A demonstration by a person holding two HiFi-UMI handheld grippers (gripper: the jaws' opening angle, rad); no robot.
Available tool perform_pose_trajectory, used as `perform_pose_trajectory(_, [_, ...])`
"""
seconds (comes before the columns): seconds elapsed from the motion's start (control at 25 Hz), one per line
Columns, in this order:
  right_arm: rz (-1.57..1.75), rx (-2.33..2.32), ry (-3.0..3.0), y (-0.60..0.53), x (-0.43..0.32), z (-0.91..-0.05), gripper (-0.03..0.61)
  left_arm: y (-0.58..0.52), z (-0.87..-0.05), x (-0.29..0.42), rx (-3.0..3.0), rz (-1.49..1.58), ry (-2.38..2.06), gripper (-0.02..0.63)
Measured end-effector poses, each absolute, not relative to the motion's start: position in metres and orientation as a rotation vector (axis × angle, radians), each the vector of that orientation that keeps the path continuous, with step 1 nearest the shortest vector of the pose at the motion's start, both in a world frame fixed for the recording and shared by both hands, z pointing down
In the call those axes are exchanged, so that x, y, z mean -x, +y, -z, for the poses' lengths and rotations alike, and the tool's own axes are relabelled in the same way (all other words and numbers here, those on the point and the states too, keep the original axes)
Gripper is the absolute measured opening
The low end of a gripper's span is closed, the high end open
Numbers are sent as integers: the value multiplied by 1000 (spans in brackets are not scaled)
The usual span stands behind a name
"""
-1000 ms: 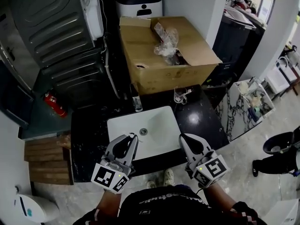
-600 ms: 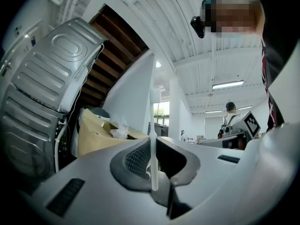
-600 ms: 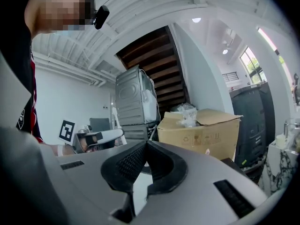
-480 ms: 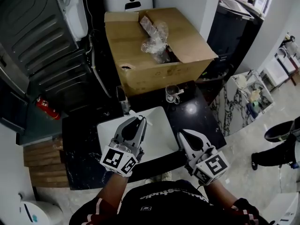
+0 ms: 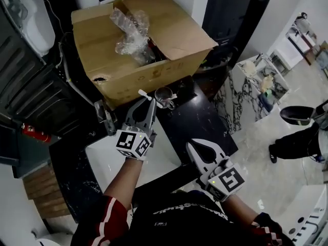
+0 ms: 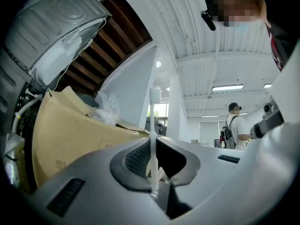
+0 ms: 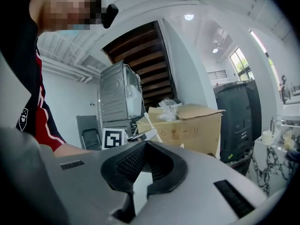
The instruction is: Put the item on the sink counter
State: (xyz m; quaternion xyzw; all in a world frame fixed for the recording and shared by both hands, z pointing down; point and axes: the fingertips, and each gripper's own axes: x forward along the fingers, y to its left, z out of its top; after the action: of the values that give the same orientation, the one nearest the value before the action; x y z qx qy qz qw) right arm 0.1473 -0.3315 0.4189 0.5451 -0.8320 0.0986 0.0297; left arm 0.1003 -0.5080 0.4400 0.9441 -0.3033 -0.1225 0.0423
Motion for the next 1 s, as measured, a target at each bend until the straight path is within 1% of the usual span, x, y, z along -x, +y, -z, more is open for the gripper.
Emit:
perform_pose_trajectory(0.16, [-351,-1708,-2528,-336,-166,-433,37,-542,-463,-124,-2854,354,-957,46])
perform_pose_trajectory(0.36, [-443,-1735,-2475,-336,-188,-453,37,-560,-498,-150,-2918,208,-976,44])
perform_pose_trajectory(0.56, [-481,-1766,-2451,-340,-200,-459,37,-572,-533,-153,-2921,84,-1013,44])
perform_pose_trajectory(0.8, [-488,-1735,-2453,-339,-198,-465,37,-574,-568,-159,-2887,-31,-1022,46])
perform_pose_trajectory(1.0, [-475,-1740,-2445,-334,-200,-462,37,-572,-579,-162,-2888,-92,-1035,46])
